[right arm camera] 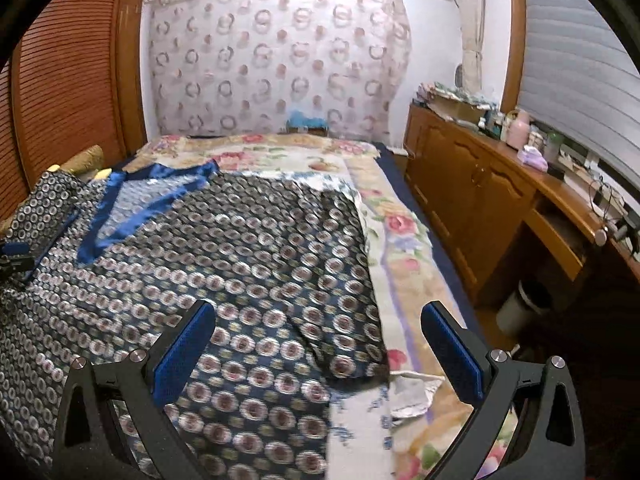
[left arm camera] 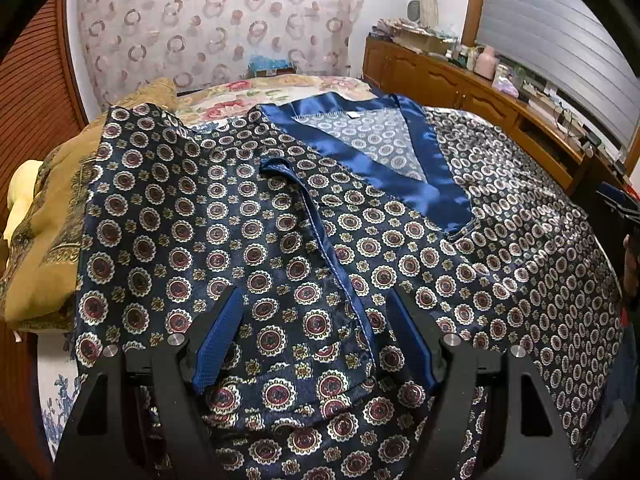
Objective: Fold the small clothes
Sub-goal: 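Move the right gripper over the opposite side panel of the top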
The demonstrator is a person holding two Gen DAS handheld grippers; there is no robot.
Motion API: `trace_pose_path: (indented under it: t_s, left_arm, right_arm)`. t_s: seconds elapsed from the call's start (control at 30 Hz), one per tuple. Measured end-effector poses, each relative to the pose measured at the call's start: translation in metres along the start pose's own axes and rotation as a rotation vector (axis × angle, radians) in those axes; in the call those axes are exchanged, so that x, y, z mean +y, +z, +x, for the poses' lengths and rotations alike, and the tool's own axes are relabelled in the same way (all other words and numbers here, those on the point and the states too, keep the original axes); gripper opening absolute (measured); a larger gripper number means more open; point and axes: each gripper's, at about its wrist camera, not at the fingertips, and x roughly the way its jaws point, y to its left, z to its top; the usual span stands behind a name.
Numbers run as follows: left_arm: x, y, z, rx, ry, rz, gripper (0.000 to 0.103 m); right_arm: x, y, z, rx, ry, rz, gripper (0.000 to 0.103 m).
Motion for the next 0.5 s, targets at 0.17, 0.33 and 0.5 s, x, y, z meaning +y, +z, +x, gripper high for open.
trace_pose_path:
  t_s: [0.17, 0.33, 0.5]
  left_arm:
    - [-0.003, -0.001, 0.01, 0.028, 0.009, 0.009, 0.076]
    - [-0.009, -0.001, 0.013, 0.034, 0.035, 0.035, 0.08]
    - [-0.011, -0.001, 0.014, 0.04, 0.036, 0.049, 0.084]
  right_arm:
    - [-0.004, 0.002, 0.012, 0.06, 0.012, 0.016, 0.1]
    - [-0.007, 0.009, 0.014, 0.081, 0.025, 0.024, 0.1]
    - [-0.022, 0.009, 0.021, 0.099, 0.063, 0.038, 0.1]
